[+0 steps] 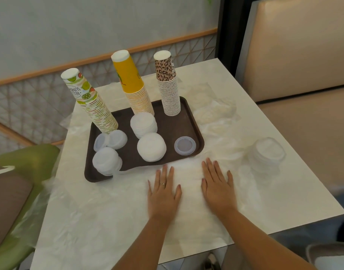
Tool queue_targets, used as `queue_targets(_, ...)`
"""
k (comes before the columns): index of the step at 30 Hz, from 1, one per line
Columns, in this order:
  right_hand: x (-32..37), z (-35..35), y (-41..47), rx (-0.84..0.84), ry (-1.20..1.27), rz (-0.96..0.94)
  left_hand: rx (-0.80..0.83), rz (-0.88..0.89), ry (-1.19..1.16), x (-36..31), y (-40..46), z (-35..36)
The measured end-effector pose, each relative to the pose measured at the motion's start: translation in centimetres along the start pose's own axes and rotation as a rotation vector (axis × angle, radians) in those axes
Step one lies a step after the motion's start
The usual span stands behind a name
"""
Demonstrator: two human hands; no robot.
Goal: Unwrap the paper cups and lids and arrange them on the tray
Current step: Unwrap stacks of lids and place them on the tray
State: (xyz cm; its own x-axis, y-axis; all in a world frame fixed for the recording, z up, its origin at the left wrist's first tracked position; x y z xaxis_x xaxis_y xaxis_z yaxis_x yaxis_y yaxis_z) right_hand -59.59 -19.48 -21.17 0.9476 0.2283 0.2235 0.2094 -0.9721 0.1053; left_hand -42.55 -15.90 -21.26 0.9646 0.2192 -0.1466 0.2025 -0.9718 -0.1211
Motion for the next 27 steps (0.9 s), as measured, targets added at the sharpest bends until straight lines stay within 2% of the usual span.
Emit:
queue_targets(12, 0.1, 0.0, 0.0, 0.048, 0.007, 0.018, -0.013, -0.296, -0.001, 7.8, -1.5, -1.3)
queue_targets(19, 0.2, 0.5, 0.0, 0.062, 0.000, -0.011, -0.034, -0.383, 0.006, 10.0, -1.6, -1.7)
queue_targets(20, 0.2, 0.6, 0.0, 0.071, 0.000, -0.011, -0.079, -0.392, -0.005, 10.0, -1.7, -2.2)
queue_targets(23, 0.1, 0.4, 0.3, 0.087, 0.005, 0.022, -0.367, -0.297, -0.088, 8.4, -1.8, -4.4)
queue_targets(25, 0.1, -0.9, 0.6, -0.010, 0.038, 0.009, -0.547, -0.186, -0.162, 6.0, -1.7, -6.3)
queue_targets(27, 0.1, -3.1, 0.8, -0.185, 0.086, -0.026, -0.643, -0.073, -0.283, 2.6, -1.2, -8.3)
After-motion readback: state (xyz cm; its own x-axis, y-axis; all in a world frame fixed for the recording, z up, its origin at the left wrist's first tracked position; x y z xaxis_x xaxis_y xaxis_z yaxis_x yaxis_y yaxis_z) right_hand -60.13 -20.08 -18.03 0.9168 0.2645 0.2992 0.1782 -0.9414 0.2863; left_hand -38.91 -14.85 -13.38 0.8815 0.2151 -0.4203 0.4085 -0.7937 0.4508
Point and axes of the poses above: each hand's wrist, its own y-axis towards the middle knuckle, its own z-axis out of the palm, x = y × z, the point moved 7 cm from there along y, towards the middle knuckle, and after that the axes turned 5 degrees about -z, right-handed, at the moved point
